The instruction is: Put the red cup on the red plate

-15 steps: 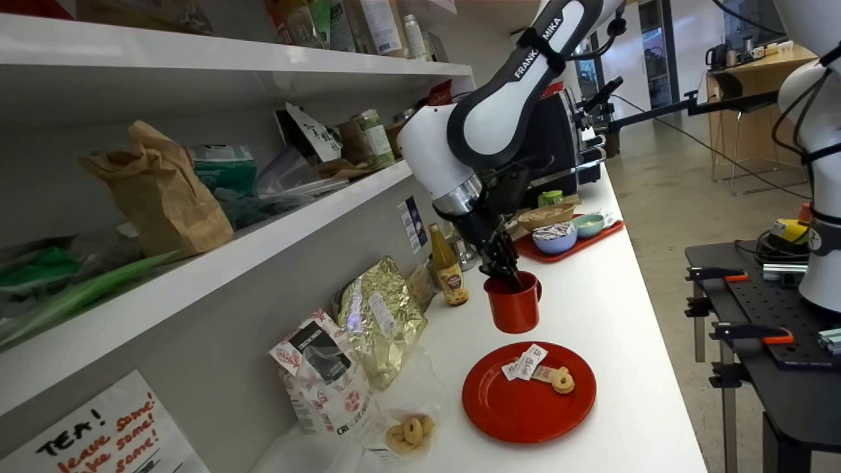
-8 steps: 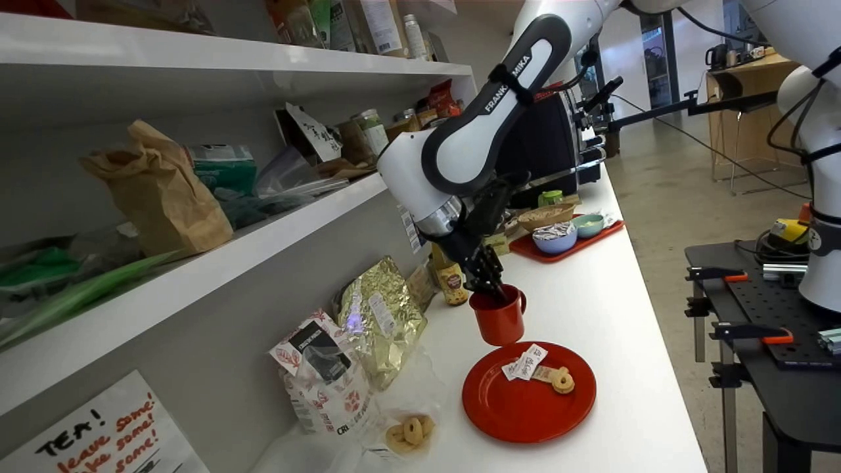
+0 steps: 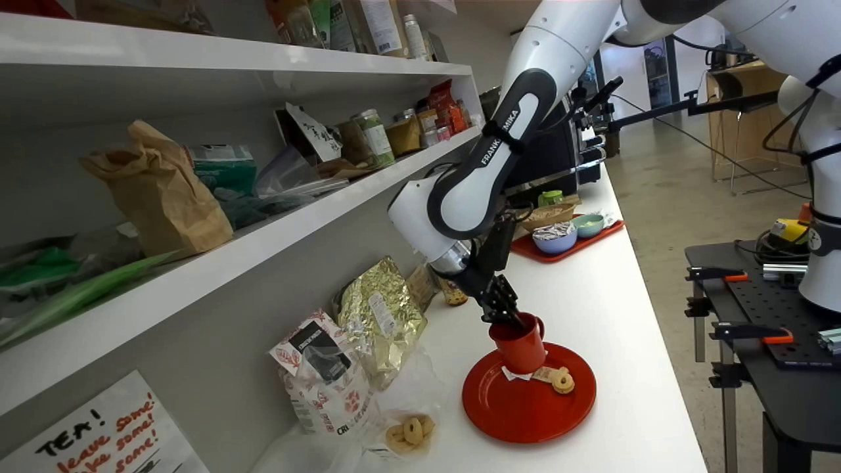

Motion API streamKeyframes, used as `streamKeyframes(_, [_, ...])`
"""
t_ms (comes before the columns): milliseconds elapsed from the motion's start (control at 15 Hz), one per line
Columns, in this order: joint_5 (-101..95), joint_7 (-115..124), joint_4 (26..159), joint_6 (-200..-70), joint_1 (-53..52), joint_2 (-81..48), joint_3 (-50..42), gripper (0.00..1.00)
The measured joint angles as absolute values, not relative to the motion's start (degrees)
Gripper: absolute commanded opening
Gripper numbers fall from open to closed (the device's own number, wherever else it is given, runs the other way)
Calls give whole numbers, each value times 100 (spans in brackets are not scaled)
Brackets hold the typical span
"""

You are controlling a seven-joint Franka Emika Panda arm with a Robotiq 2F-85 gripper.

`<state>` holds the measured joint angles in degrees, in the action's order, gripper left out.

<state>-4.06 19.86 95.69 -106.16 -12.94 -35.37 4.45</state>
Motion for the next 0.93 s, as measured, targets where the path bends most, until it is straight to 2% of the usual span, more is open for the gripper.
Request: streamKeyframes(933, [328, 2160, 9406, -10658, -1335, -4083, 489, 2])
